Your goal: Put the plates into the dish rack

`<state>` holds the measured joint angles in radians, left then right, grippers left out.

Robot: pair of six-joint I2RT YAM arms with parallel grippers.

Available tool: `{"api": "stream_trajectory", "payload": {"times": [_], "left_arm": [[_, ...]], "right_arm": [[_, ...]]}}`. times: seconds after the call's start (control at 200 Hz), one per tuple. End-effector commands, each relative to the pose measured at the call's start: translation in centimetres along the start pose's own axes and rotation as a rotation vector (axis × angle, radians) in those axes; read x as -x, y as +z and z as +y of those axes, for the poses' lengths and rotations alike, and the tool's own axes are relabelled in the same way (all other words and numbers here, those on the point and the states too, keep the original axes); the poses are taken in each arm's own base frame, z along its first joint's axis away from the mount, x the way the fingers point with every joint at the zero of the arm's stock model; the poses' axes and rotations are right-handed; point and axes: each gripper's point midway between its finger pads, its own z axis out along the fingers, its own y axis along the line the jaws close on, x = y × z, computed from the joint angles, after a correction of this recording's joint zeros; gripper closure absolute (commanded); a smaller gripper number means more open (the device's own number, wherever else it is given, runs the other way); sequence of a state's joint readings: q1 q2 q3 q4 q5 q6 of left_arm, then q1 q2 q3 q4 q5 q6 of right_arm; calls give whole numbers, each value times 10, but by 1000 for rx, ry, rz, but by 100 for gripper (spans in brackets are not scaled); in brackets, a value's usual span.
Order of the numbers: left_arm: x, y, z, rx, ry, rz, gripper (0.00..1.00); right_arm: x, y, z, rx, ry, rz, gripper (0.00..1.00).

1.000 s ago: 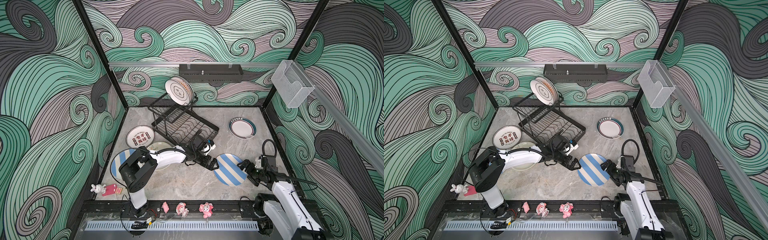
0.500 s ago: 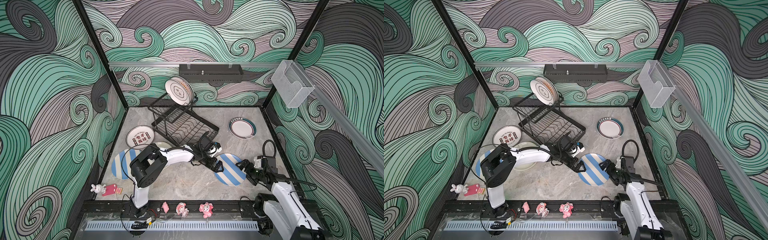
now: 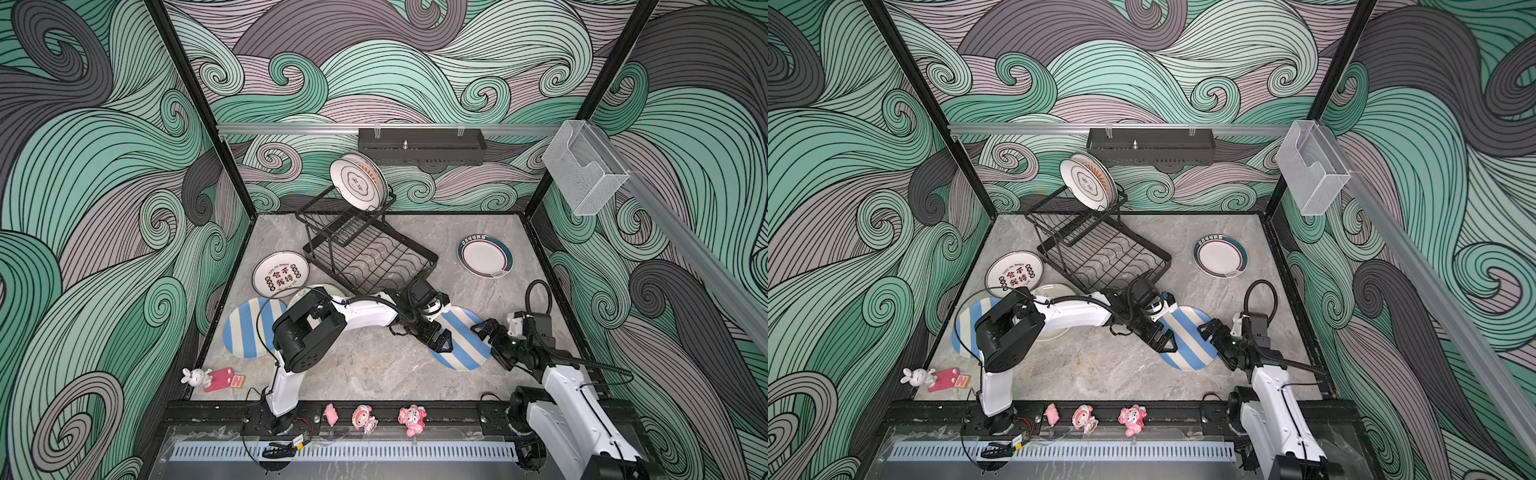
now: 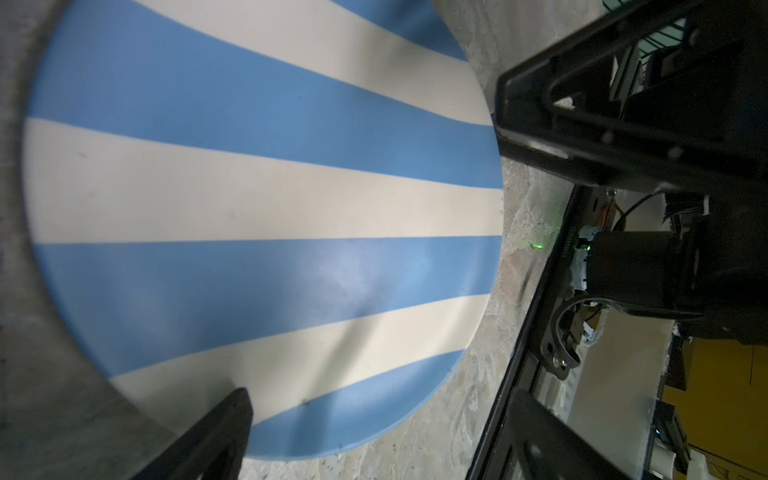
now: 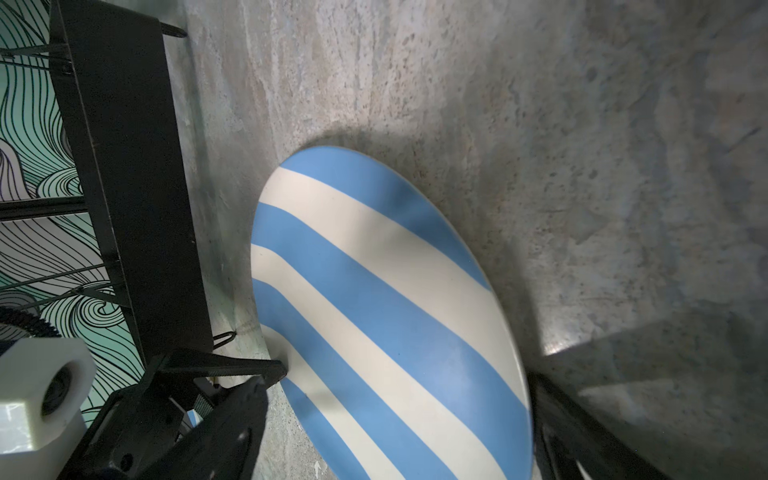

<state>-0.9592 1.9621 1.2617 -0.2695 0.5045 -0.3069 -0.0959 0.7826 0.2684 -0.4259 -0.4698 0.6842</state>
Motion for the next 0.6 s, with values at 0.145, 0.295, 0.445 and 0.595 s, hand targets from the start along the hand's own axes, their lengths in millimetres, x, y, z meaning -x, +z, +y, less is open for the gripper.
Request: {"api": "stream_trajectory", "payload": {"times": [0.145, 0.295, 0.445, 0.595], "left_arm": [[5, -7, 3, 48, -21, -11, 1], [14, -30, 5, 151, -39, -77, 1], [16, -45, 16, 248, -108, -147, 1], [14, -38, 20, 243, -126, -150, 1]], "right_arm": [[-13, 4, -22, -75, 35, 39, 3], [-12, 3, -24, -86, 37, 26, 4], [-10, 4, -25, -100, 31, 25, 4], [-6, 4, -23, -107, 11, 27, 4]]}}
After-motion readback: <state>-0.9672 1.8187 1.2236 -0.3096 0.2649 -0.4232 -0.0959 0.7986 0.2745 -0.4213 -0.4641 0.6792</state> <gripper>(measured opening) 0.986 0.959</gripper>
